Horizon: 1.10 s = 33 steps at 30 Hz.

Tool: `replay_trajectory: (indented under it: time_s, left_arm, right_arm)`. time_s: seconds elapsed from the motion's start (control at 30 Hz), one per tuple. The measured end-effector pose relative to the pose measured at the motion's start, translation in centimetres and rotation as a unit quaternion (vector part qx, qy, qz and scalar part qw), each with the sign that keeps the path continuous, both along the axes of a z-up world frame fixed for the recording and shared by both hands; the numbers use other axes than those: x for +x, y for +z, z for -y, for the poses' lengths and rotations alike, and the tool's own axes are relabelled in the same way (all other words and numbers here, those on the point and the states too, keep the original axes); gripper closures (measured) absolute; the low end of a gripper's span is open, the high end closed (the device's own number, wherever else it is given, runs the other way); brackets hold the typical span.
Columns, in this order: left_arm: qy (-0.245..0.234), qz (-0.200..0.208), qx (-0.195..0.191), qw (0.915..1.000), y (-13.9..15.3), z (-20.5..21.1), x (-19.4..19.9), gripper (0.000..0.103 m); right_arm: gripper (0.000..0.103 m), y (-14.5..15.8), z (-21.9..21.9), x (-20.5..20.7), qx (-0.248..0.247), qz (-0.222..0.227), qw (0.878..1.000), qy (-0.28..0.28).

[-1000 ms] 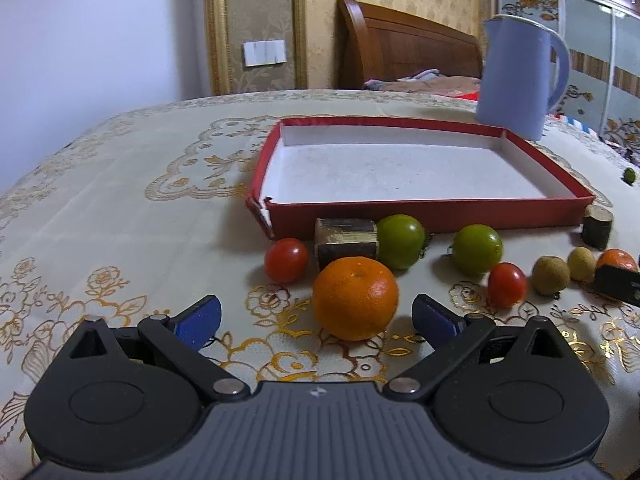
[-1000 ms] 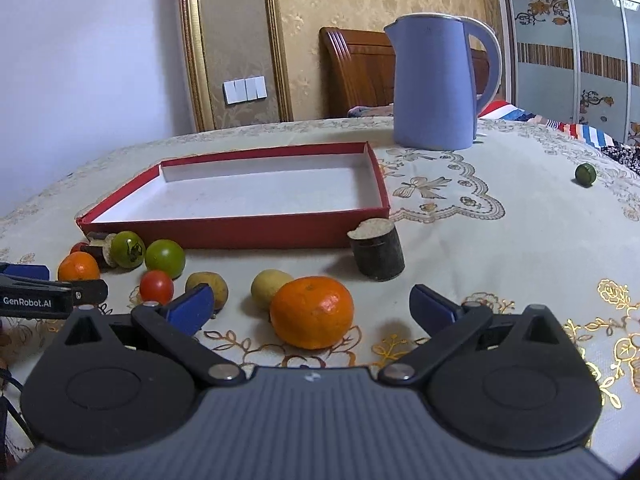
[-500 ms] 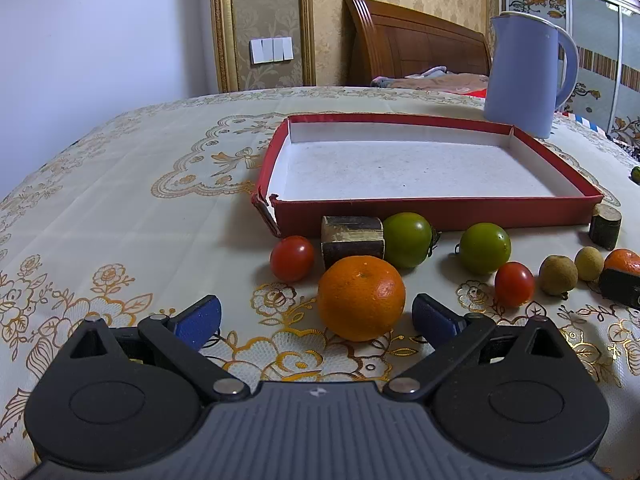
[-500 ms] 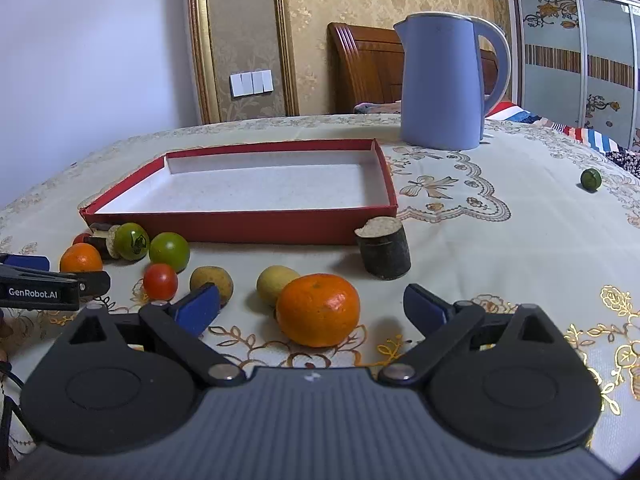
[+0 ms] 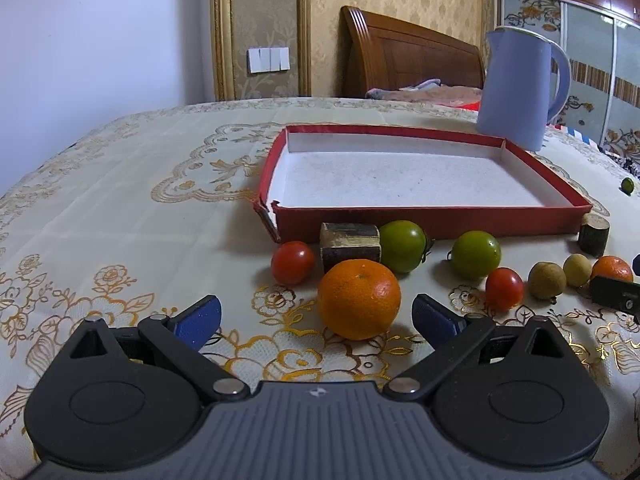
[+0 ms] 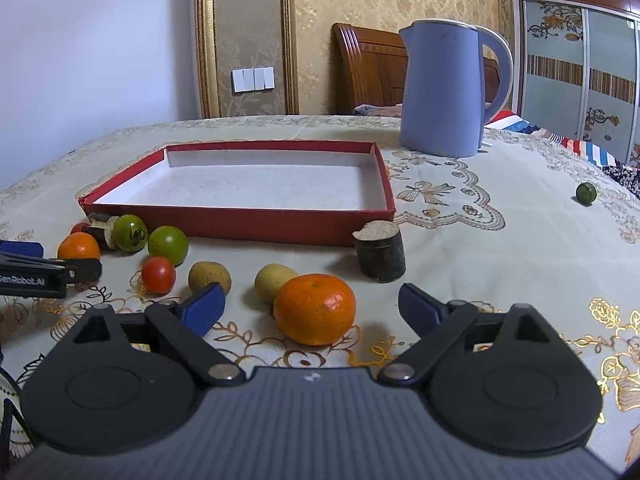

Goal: Organize fruits
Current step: 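Move both tools toward the fruits lined up before the red tray, then close the left tool on a mandarin while the right tool grasps another mandarin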

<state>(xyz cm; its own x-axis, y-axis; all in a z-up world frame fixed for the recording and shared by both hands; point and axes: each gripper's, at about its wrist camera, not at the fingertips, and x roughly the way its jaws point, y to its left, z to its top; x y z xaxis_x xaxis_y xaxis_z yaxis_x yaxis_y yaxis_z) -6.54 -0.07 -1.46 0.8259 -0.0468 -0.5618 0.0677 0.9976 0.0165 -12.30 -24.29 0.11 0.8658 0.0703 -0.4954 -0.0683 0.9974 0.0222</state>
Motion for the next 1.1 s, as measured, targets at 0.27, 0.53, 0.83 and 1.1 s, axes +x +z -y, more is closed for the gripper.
replay_trajectory:
  time_s: [0.27,0.53,0.83,1.1]
  left_arm:
    - [-0.019,0.010,0.014,0.9997,0.3,0.6,-0.5,0.002]
    - [-0.030,0.003,0.006,0.9995,0.7,1.2,-0.6,0.050]
    - [-0.039,0.003,0.023,0.9990,0.4,2.1,-0.2,0.058]
    - [-0.046,0.002,0.019,0.9988,0.2,1.8,0.1,0.060]
  right_arm:
    - [0.022,-0.4,0.2,0.3,0.006,-0.008,1.000,0.007]
    - [0.047,-0.8,0.4,0.8,0.014,-0.023,0.999,0.017]
    - [0.061,-0.9,-0.1,1.0,-0.002,-0.022,0.999,0.024]
    - [0.062,-0.9,-0.2,0.9,-0.005,-0.017,1.000,0.023]
